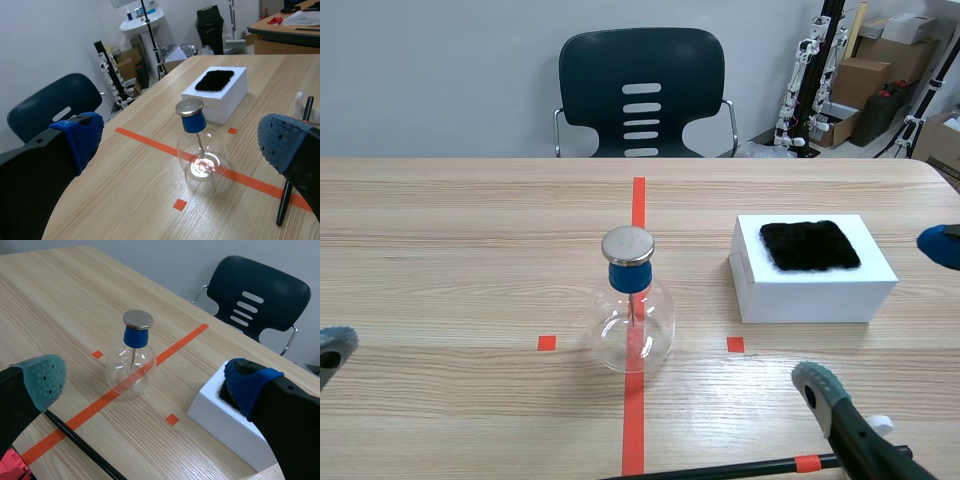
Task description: Do the electroscope experiment. return to the home posture
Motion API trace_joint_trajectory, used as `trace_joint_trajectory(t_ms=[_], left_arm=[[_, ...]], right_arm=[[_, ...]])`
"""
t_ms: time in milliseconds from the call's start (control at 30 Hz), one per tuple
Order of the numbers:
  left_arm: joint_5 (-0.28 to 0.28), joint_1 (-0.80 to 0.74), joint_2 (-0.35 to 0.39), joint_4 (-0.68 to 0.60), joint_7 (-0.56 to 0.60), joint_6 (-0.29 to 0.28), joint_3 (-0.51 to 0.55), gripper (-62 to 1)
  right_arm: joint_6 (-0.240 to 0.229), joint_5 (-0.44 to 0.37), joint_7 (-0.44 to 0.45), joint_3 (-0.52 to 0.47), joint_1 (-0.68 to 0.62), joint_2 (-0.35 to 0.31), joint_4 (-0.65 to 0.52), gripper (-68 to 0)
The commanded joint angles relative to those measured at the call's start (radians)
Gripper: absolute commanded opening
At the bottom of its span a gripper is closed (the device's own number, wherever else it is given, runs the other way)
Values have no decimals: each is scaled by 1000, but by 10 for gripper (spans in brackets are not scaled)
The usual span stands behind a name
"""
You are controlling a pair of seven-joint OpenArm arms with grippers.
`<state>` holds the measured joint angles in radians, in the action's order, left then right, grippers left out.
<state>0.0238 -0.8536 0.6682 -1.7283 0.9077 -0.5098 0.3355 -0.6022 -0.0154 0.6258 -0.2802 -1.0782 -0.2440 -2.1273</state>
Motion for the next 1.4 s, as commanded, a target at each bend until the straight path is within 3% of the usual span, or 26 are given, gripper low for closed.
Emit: trace_joint_trajectory(t_ms=[0, 133, 267, 500, 667, 1367], left_arm=[[14, -11, 0, -31, 7, -2, 3, 14], [31, -25, 0, -52, 6, -3, 3, 14], [143, -25, -3, -55, -64, -3, 3, 14], [161, -24, -3, -56, -105, -8, 3, 14], [227, -24, -3, -56, -149, -1, 3, 14], [231, -24, -3, -58, -176, -1, 3, 14]], right_arm=[[0, -14, 2, -7, 0, 0, -9, 4], [0, -14, 0, -7, 0, 0, -9, 4], [1, -14, -1, -7, 0, 0, -9, 4], [1, -14, -15, -7, 0, 0, -9, 4], [1, -14, -18, -7, 0, 0, -9, 4], [1, -14, -18, -7, 0, 0, -9, 4]])
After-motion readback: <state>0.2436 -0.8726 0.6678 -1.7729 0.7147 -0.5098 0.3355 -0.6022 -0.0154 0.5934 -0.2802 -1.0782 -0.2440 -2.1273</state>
